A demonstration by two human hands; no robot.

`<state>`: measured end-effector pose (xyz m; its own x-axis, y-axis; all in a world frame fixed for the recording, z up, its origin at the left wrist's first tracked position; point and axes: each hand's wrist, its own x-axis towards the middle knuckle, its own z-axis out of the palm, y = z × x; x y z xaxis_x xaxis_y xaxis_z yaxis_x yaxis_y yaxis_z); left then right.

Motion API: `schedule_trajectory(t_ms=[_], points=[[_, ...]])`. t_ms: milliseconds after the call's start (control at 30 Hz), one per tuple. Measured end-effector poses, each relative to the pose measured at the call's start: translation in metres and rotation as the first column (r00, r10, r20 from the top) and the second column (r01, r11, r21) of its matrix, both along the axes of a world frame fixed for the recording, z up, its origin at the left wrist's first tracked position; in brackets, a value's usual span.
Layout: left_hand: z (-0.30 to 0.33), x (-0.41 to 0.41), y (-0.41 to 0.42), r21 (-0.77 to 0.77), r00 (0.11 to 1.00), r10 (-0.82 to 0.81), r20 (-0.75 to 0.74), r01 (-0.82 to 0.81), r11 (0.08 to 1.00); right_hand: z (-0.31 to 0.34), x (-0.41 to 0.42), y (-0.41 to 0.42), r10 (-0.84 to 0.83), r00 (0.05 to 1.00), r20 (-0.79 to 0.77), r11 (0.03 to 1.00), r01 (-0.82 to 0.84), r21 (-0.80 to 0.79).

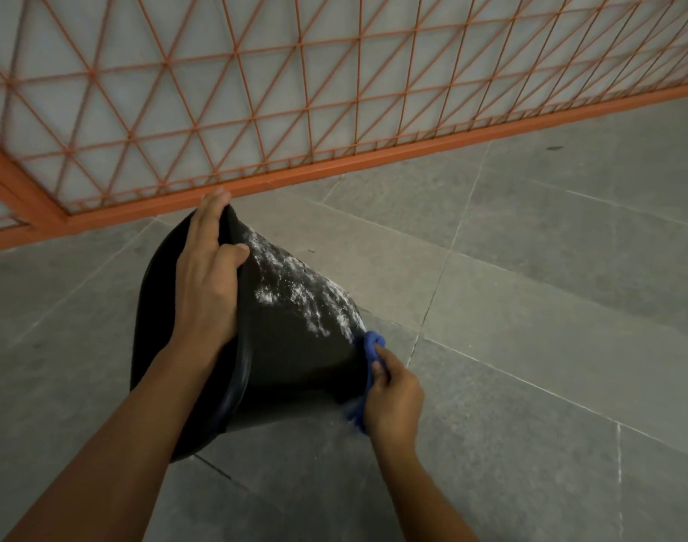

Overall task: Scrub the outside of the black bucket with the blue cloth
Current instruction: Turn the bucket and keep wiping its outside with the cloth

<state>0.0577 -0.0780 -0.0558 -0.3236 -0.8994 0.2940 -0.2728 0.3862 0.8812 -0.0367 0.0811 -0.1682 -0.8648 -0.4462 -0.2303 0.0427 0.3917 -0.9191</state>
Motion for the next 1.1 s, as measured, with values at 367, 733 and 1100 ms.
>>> schedule_trajectory(t_ms=[367,733,1100], points=[[0.004,0.004,0.003,-0.018,1.0,0.002,0.02,-0.002,1.0,0.001,0.006,0.003,0.036,0.994,-0.105,0.995,-0.046,-0.092],[0.003,0.003,0.006,-0.049,0.998,0.036,0.042,-0.034,0.998,0.004,-0.013,-0.01,0.129,0.988,-0.081,0.992,-0.128,0.022],[0.004,0.001,0.005,-0.028,0.999,0.006,0.032,-0.005,1.0,0.05,0.061,0.001,0.028,0.946,-0.322,0.944,-0.131,-0.303]])
